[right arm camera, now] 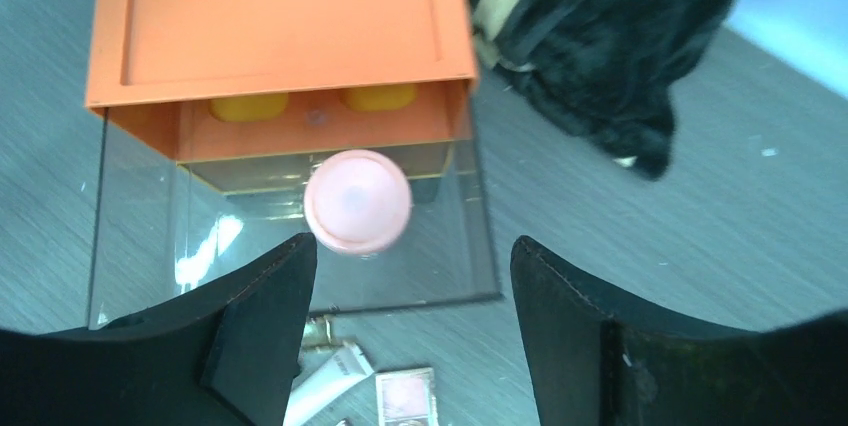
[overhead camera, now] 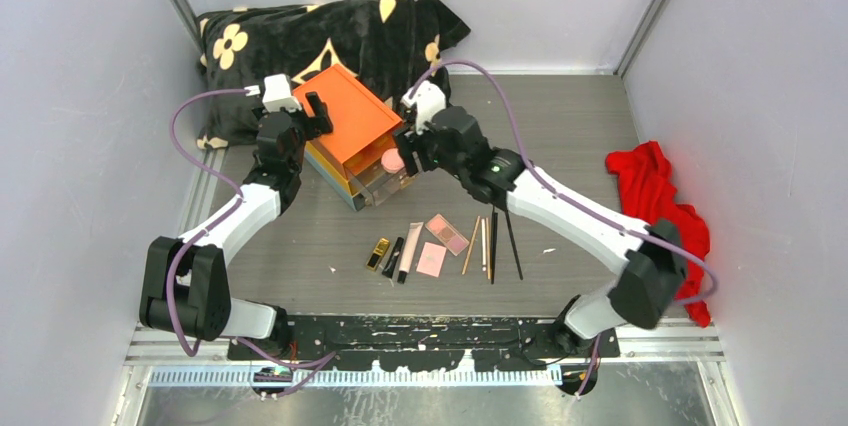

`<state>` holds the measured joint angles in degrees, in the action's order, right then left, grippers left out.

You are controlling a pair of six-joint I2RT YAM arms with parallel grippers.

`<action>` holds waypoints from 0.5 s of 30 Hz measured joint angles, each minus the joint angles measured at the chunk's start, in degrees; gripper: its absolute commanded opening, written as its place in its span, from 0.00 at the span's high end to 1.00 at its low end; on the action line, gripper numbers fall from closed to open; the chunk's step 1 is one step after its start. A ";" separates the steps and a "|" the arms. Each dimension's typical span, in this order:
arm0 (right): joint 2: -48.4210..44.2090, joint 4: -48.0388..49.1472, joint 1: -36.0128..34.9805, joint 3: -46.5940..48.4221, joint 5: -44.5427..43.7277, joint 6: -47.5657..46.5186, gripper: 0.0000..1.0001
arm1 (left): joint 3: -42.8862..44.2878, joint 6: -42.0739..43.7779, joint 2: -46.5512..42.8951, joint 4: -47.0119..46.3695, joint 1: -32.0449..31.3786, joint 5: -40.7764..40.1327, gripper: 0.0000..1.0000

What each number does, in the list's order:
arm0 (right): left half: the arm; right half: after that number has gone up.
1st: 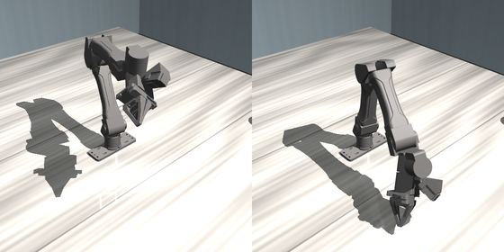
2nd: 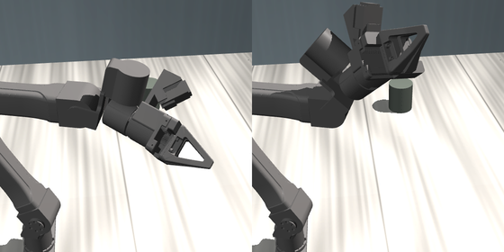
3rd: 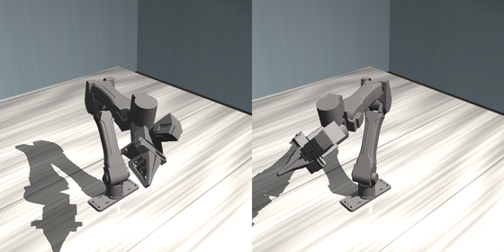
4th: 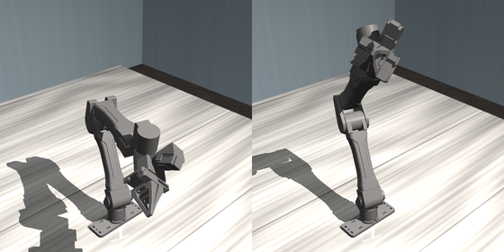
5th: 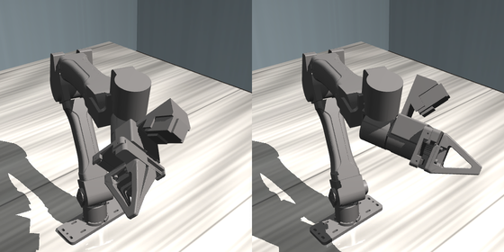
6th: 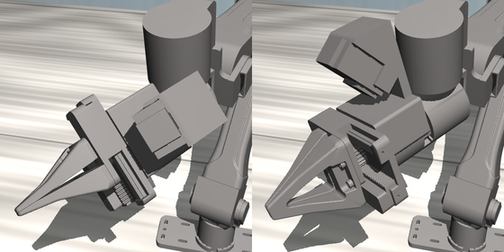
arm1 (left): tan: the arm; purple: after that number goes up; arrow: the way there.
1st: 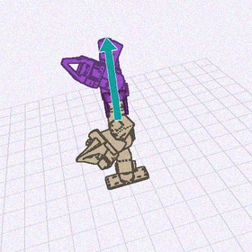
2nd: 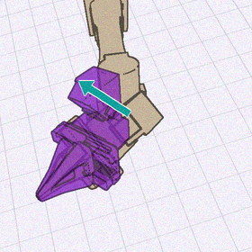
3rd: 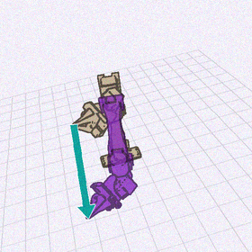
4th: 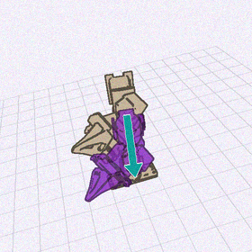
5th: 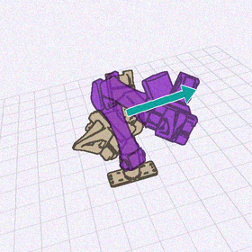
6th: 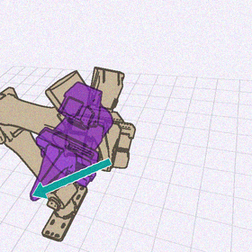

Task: Organize the makeup
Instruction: Place the makeup in the drawer.

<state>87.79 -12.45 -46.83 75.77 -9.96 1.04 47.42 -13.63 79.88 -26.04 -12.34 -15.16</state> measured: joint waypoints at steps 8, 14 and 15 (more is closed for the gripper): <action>-17.29 3.63 0.00 -8.85 -6.34 -3.87 0.21 | 0.00 0.02 0.00 0.02 0.04 0.00 0.15; -20.85 0.59 0.00 -16.52 -7.21 -2.32 0.23 | 0.00 0.02 0.02 0.02 0.04 0.00 0.15; -21.00 -0.24 0.00 -18.82 -6.86 -1.55 0.24 | 0.00 0.02 0.02 0.04 0.04 0.00 0.15</action>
<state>66.78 -12.69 -46.83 56.95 -16.82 -0.51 47.42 -13.61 79.90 -26.00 -12.29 -15.16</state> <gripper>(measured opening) 0.780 0.848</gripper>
